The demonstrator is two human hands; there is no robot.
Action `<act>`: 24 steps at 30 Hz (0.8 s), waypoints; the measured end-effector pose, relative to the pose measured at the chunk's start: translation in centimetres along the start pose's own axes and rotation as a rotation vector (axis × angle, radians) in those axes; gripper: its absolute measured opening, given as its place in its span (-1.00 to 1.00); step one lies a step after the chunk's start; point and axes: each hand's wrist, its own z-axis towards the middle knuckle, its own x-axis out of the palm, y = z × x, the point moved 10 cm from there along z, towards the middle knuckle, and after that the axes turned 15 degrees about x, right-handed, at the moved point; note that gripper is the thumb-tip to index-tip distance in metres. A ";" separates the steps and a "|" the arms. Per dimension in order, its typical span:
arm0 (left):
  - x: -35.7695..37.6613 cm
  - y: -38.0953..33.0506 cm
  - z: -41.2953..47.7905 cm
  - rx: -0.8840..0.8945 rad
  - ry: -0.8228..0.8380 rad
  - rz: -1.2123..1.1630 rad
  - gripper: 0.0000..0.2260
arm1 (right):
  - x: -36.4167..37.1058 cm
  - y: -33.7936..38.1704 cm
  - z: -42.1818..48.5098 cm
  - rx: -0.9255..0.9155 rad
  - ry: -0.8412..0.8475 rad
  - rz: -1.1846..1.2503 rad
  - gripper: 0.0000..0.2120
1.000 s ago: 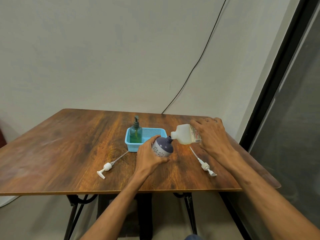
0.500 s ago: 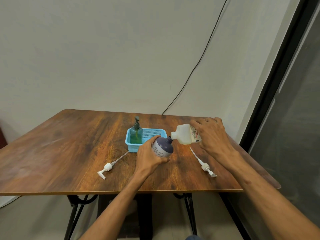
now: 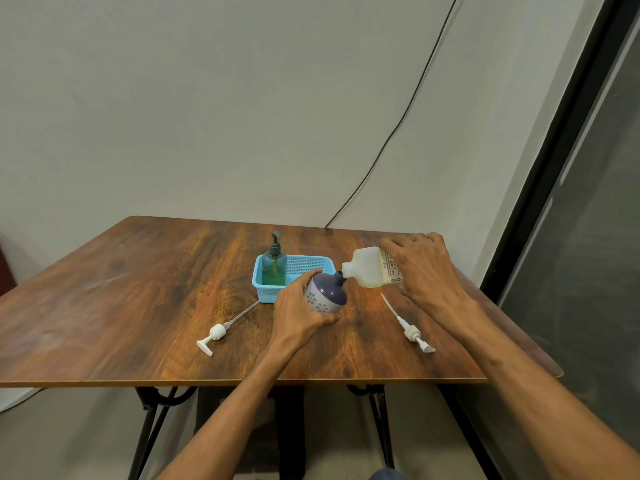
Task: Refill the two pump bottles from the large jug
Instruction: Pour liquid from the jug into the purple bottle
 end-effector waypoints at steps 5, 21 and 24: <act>-0.1 0.0 -0.1 0.006 -0.012 -0.014 -0.25 | 0.0 0.1 0.0 -0.010 -0.002 -0.021 -0.41; -0.1 -0.5 0.0 0.035 -0.006 -0.010 -0.24 | 0.2 0.0 -0.1 -0.003 -0.009 -0.022 -0.38; -0.1 -0.7 0.0 0.043 -0.006 -0.012 -0.24 | 0.2 -0.1 0.0 0.001 -0.004 -0.022 -0.36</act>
